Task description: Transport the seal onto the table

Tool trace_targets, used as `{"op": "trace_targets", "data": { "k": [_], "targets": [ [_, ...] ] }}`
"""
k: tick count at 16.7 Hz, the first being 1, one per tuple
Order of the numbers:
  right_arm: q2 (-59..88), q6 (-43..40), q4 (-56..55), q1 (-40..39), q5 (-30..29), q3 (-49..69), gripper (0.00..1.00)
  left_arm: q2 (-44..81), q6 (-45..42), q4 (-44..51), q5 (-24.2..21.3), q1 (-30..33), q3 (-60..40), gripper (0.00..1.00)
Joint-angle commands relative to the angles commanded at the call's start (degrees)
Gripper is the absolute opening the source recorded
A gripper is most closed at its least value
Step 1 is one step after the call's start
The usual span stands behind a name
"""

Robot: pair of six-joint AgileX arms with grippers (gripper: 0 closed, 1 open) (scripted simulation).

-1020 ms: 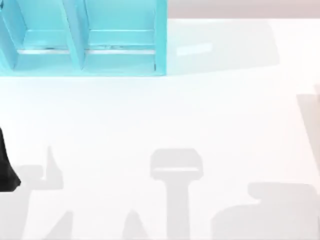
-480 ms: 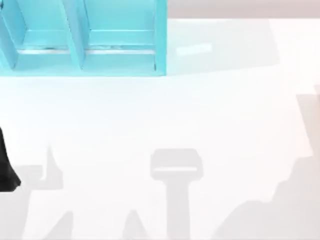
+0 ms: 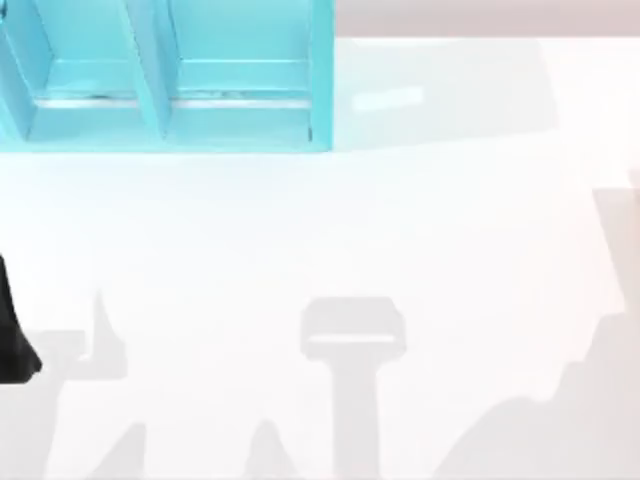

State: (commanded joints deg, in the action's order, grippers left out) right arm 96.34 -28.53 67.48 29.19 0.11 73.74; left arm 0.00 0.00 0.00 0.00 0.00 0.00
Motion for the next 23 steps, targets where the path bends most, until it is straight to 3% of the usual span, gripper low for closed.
{"op": "trace_targets", "data": {
  "k": [9, 15, 23],
  "targets": [
    [5.87, 0.13, -18.61, 0.0, 0.01, -12.71, 1.0, 0.0, 0.0, 0.0, 0.0, 0.0, 0.0, 1.0],
    [6.89, 0.26, -20.99, -0.08, -0.02, -14.12, 1.0, 0.0, 0.0, 0.0, 0.0, 0.0, 0.0, 1.0],
    [6.89, 0.26, -20.99, -0.08, -0.02, -14.12, 0.4, 0.0, 0.0, 0.0, 0.0, 0.0, 0.0, 1.0]
  ]
}}
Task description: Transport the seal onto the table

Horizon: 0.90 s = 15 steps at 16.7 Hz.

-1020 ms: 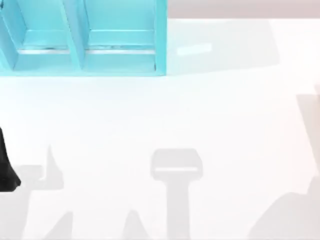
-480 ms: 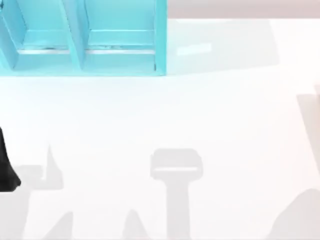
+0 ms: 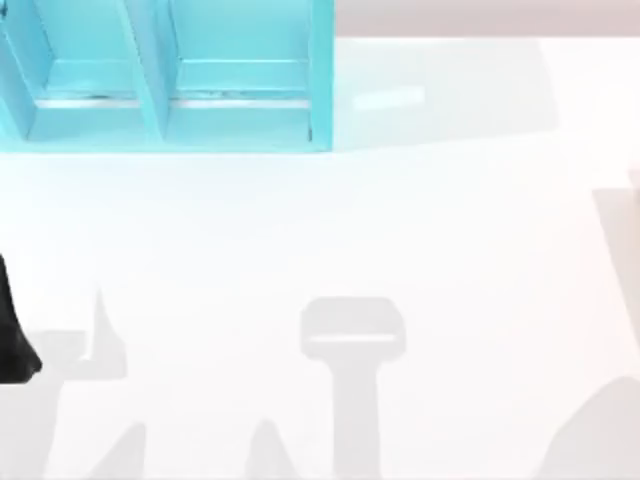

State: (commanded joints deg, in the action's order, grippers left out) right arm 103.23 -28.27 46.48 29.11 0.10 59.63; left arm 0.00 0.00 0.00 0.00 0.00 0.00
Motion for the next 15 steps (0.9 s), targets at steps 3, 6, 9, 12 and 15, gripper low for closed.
{"op": "trace_targets", "data": {
  "k": [3, 6, 9, 12, 15],
  "targets": [
    [0.0, 0.0, 0.0, 0.0, 0.0, 0.0, 0.17, 0.0, 0.0, 0.0, 0.0, 0.0, 0.0, 1.0],
    [0.0, 0.0, 0.0, 0.0, 0.0, 0.0, 0.0, 0.0, 0.0, 0.0, 0.0, 0.0, 0.0, 1.0],
    [0.0, 0.0, 0.0, 0.0, 0.0, 0.0, 0.0, 0.0, 0.0, 0.0, 0.0, 0.0, 0.0, 1.0],
    [0.0, 0.0, 0.0, 0.0, 0.0, 0.0, 0.0, 0.0, 0.0, 0.0, 0.0, 0.0, 0.0, 1.0],
    [-0.14, 0.13, 0.03, -0.05, -0.12, 0.02, 0.0, 0.0, 0.0, 0.0, 0.0, 0.0, 0.0, 1.0]
  ]
}}
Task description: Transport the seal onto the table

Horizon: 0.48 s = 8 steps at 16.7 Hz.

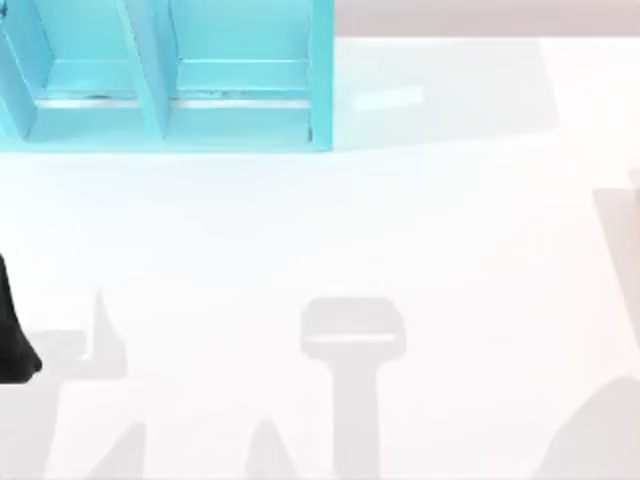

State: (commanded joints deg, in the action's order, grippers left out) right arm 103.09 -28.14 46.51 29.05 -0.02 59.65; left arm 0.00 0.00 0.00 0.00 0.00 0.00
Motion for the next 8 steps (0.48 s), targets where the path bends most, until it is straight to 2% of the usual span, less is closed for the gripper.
{"op": "trace_targets", "data": {
  "k": [4, 8],
  "targets": [
    [-3.92, 4.54, 2.41, -4.54, -2.89, 1.16, 0.0, 0.0, 0.0, 0.0, 0.0, 0.0, 0.0, 1.0],
    [-10.68, 12.92, 9.76, -15.09, -3.16, 8.24, 0.0, 0.0, 0.0, 0.0, 0.0, 0.0, 0.0, 1.0]
  ]
}}
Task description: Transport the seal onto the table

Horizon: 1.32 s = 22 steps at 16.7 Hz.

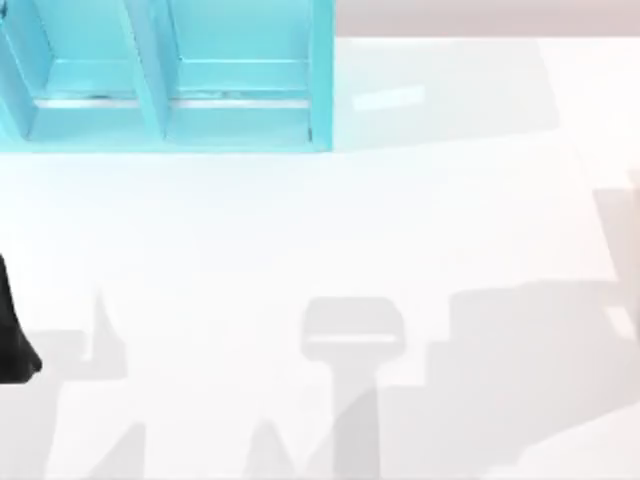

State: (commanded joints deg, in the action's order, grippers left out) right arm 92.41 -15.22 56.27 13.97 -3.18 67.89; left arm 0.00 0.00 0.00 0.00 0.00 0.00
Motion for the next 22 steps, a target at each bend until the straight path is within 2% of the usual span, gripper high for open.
{"op": "trace_targets", "data": {
  "k": [5, 10, 18, 22],
  "targets": [
    [-4.32, 10.7, 15.0, -10.22, 1.61, 11.51, 0.0, 0.0, 0.0, 0.0, 0.0, 0.0, 0.0, 1.0],
    [-4.19, 15.75, 23.22, -13.9, 3.12, 11.61, 0.0, 0.0, 0.0, 0.0, 0.0, 0.0, 0.0, 1.0],
    [-3.31, 16.74, 23.13, -14.45, 3.25, 10.91, 0.0, 0.0, 0.0, 0.0, 0.0, 0.0, 0.0, 1.0],
    [5.0, 22.95, 16.33, -21.13, 3.06, 13.61, 0.0, 0.0, 0.0, 0.0, 0.0, 0.0, 0.0, 1.0]
  ]
}}
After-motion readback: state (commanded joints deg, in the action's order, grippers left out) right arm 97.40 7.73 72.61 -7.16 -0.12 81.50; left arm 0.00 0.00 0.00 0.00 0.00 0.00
